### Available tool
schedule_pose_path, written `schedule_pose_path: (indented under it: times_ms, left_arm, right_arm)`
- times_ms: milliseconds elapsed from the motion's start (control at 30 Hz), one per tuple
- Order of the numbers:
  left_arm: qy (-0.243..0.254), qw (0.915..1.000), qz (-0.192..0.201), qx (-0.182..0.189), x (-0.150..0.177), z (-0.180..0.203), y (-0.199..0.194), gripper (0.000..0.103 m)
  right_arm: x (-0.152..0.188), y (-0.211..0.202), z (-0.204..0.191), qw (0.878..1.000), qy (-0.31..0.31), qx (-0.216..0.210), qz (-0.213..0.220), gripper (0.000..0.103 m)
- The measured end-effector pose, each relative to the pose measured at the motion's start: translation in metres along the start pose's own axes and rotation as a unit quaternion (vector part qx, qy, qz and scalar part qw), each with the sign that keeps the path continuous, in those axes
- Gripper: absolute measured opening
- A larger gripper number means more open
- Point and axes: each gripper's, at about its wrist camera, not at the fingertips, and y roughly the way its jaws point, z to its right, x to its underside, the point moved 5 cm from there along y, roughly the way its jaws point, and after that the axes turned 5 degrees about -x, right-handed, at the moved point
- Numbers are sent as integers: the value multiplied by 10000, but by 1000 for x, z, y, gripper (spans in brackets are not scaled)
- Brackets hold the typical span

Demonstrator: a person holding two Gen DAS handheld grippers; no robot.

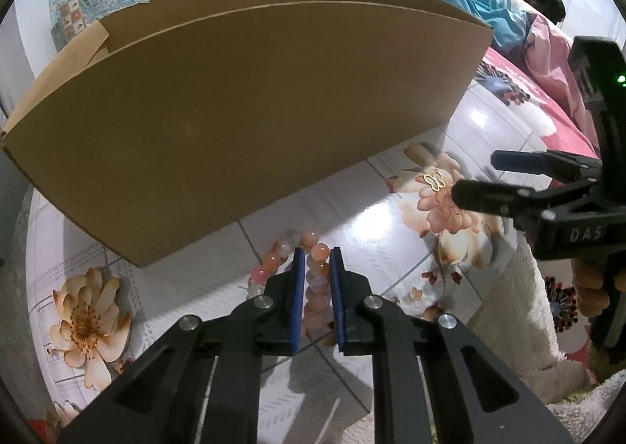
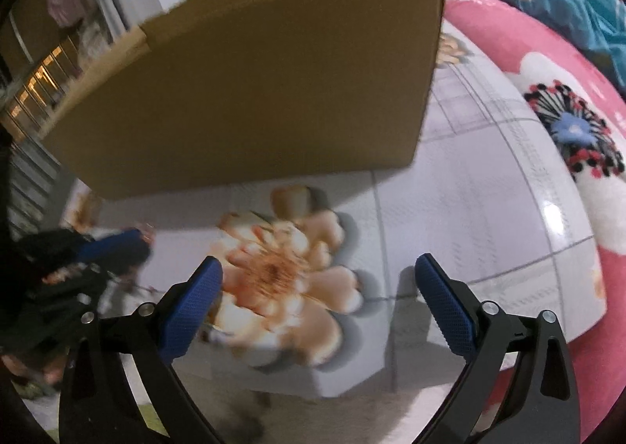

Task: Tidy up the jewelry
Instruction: 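Close the right tool on the gold butterfly earring while the left tool holds the bracelet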

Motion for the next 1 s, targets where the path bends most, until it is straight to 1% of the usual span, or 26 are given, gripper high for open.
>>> schedule_pose_path:
  times_ms: [33,67,133,167,233,300,467,567,633,800,1000]
  left_arm:
    - [-16,10000,8,7,0,-1,0,11]
    - [-40,10000,21,19,0,-3,0,11]
    - [-67,10000,39,39,0,-4,0,11]
    - [-73,10000,47,49,0,-5,0,11]
    - [-73,9999,54,70,0,-6,0,11]
    - [-66,9999,59,82,0,-7,-1,11]
    - [-48,9999,67,82,0,-7,-1,11]
    - [-54,9999,65,84,0,-7,-1,11]
    - [-58,9999,63,82,0,-7,-1,11]
    - [-54,9999,61,62,0,-6,-1,11]
    - [-50,9999,58,64,0,-6,0,11]
  right_arm:
    - [-2,1,-5,9999,-65,-74,44,80]
    - [-4,3,-9,9999,-107,-97,61,78]
    - [-7,7,-15,9995,-245,-157,81,64]
    - [-8,10,-16,9993,-305,-185,69,61]
    - [-11,17,-21,9984,-488,-267,61,52]
    - [-11,18,-24,9971,-711,-244,84,48]
    - [-15,24,-33,9895,-1414,-302,75,45]
    - [-15,25,-38,9834,-1790,-314,5,40]
    - [-15,27,-42,9790,-2007,-347,-53,33]
    - [-16,28,-49,9750,-2162,-491,-166,27]
    - [-4,20,-53,9744,-2160,-584,-225,27]
